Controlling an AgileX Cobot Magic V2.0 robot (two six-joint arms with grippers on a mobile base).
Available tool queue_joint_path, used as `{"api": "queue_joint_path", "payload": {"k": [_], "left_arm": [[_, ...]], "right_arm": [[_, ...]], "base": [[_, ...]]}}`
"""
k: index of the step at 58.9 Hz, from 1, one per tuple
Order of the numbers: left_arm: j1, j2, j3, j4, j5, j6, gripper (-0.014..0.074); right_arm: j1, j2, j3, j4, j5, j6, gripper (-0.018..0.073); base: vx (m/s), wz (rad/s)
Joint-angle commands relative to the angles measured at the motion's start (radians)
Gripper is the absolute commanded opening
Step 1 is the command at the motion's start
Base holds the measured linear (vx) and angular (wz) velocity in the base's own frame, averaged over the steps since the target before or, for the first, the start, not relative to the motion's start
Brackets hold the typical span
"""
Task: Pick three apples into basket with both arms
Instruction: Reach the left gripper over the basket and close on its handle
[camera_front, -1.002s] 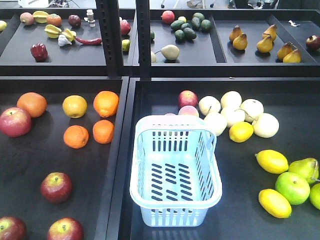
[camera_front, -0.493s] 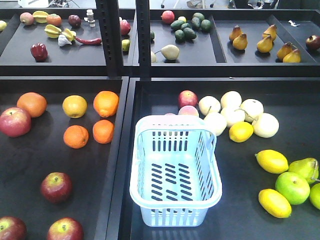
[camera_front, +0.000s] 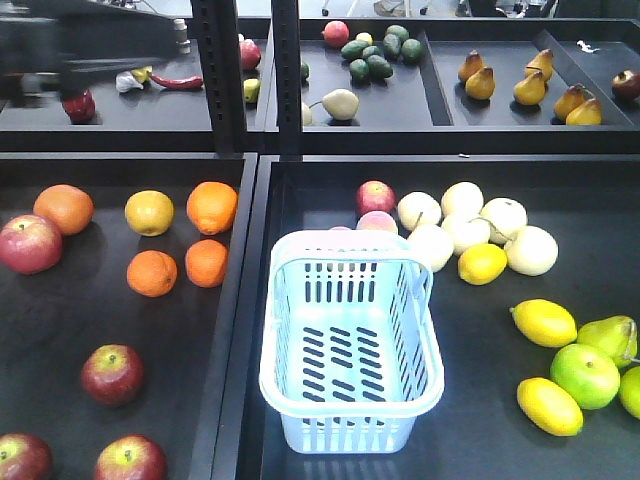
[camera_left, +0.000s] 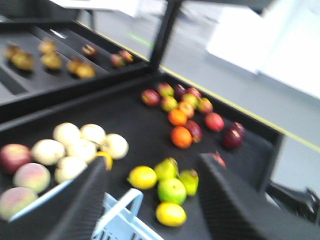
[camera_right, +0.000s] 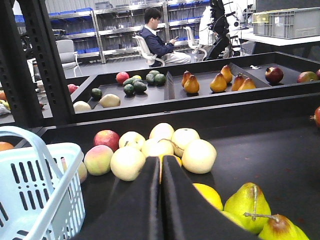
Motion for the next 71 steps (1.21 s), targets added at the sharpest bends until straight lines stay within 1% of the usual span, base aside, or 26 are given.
{"api": "queue_joint_path", "payload": {"k": [1, 7, 11, 15, 18, 23, 33, 46, 54, 71], "left_arm": [[-0.075, 0.068, -0.097, -0.019, 0.009, 0.041, 0.0515], [-0.156, 0.162, -0.173, 0.064, 0.004, 0.084, 0.0523], [-0.194, 0.23, -0.226, 0.154, 0.0, 0.132, 0.0519], [-0.223, 0.294, -0.272, 0.245, 0.009, 0.137, 0.0512], [-0.239, 0.334, -0.292, 0.286, 0.019, 0.137, 0.0508], [-0.258, 0.391, -0.307, 0.332, 0.023, 0.138, 0.0502], [-0.269, 0.459, -0.308, 0.376, 0.002, 0.168, 0.0502], [-0.269, 0.513, -0.308, 0.373, -0.014, 0.184, 0.0502], [-0.269, 0.535, -0.308, 0.375, -0.024, 0.209, 0.0502], [-0.269, 0.587, -0.308, 0.373, -0.047, 0.209, 0.0502]], "right_arm": [[-0.004, -0.012, 0.011, -0.009, -0.073, -0.008, -0.0009], [-0.004, -0.012, 0.011, -0.009, -0.073, -0.008, -0.0009], [-0.004, -0.012, 0.011, -0.009, -0.073, -0.008, -0.0009], [-0.004, -0.012, 0.011, -0.009, -0.073, -0.008, -0.0009], [-0.004, -0.012, 0.011, -0.009, -0.073, -0.008, -0.0009], [-0.004, -0.012, 0.011, -0.009, -0.073, -0.008, -0.0009], [-0.004, -0.012, 0.011, -0.009, -0.073, -0.008, -0.0009], [-0.004, -0.012, 0.011, -0.009, -0.073, -0.008, -0.0009], [-0.004, -0.012, 0.011, -0.009, -0.073, -0.008, -0.0009], [-0.004, -0.012, 0.011, -0.009, -0.073, -0.008, -0.0009]], "base": [[0.0, 0.0], [0.0, 0.0], [0.0, 0.0], [0.0, 0.0], [0.0, 0.0], [0.0, 0.0], [0.0, 0.0], [0.0, 0.0], [0.0, 0.0], [0.0, 0.0]]}}
